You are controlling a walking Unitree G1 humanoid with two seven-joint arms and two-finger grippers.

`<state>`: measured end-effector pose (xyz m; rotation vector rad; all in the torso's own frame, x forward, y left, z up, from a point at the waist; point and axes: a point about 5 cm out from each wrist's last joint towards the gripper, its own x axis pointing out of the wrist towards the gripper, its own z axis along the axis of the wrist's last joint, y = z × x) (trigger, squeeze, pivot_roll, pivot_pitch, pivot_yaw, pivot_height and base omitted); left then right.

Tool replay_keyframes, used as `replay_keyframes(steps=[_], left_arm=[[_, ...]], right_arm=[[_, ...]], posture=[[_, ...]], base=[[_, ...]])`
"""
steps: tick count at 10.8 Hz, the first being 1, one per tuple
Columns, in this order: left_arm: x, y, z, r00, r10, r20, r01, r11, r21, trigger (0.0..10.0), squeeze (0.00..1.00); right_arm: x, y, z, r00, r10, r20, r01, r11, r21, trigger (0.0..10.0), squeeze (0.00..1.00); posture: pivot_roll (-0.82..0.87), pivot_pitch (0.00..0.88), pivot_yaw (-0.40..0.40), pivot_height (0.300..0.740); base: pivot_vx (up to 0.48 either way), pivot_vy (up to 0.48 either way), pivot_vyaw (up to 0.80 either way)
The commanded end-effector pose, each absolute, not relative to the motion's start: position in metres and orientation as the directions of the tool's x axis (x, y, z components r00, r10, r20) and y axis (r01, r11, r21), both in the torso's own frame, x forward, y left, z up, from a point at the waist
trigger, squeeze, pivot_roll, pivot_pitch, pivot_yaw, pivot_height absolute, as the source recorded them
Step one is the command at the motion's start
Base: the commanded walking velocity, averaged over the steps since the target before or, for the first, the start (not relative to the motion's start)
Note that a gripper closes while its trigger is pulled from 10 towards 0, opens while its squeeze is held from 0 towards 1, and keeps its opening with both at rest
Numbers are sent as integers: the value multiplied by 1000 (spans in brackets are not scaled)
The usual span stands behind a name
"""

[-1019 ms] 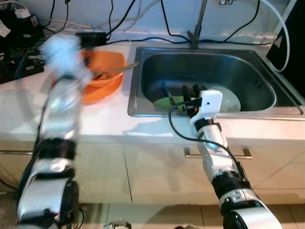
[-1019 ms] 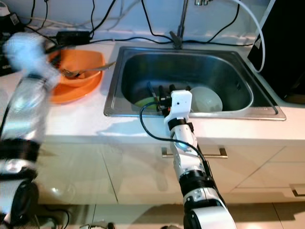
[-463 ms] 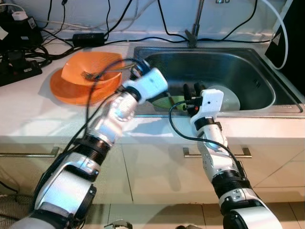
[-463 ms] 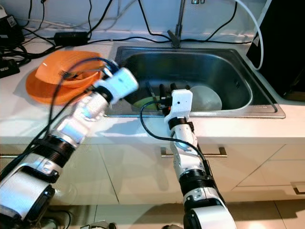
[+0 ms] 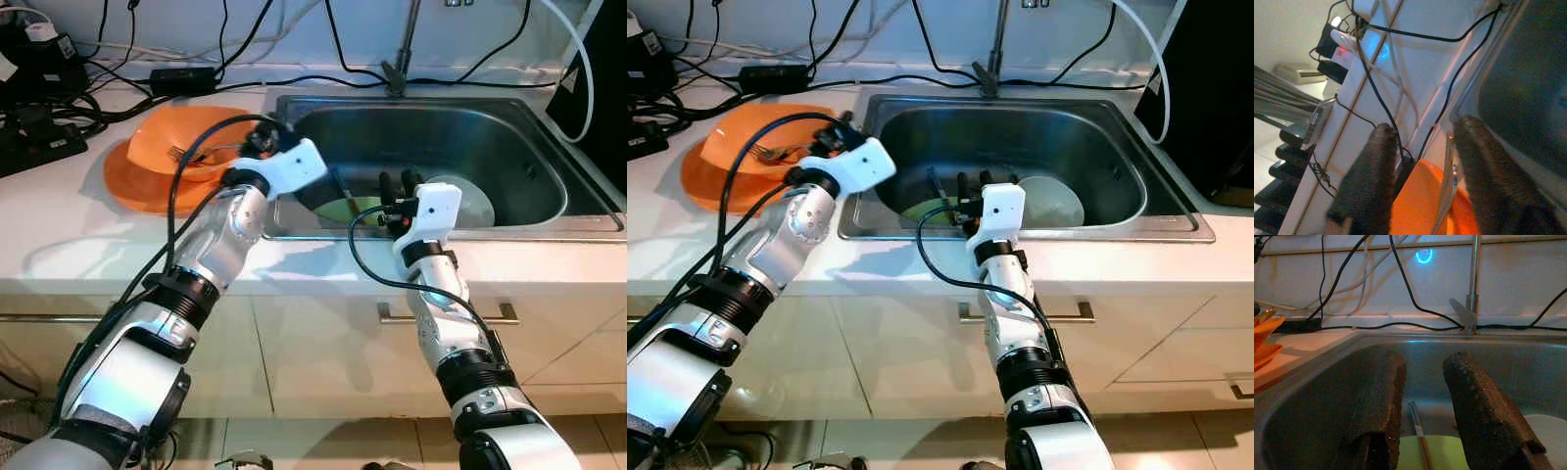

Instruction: Kitchen organization

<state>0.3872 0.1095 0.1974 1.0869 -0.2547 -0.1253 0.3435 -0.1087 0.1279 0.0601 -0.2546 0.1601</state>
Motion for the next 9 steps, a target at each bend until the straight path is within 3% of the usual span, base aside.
replay_keyframes(steps=[1, 2, 9], left_arm=[[386, 113, 198, 966, -206, 159, -46, 464, 885, 10000, 1000], [384, 116, 191, 971, -195, 137, -34, 453, 891, 10000, 0], [390, 130, 184, 991, -117, 65, -10, 414, 910, 10000, 0]], right_arm=[[342, -112, 120, 965, 140, 224, -155, 987, 50, 10000, 0], [342, -111, 120, 965, 143, 221, -157, 986, 51, 10000, 0], [341, -110, 119, 965, 144, 220, -159, 986, 51, 10000, 0]], posture=[[65, 0, 15, 740], [68, 0, 15, 740], [69, 0, 15, 740]], base=[[0, 0, 0], [0, 0, 0], [0, 0, 0]])
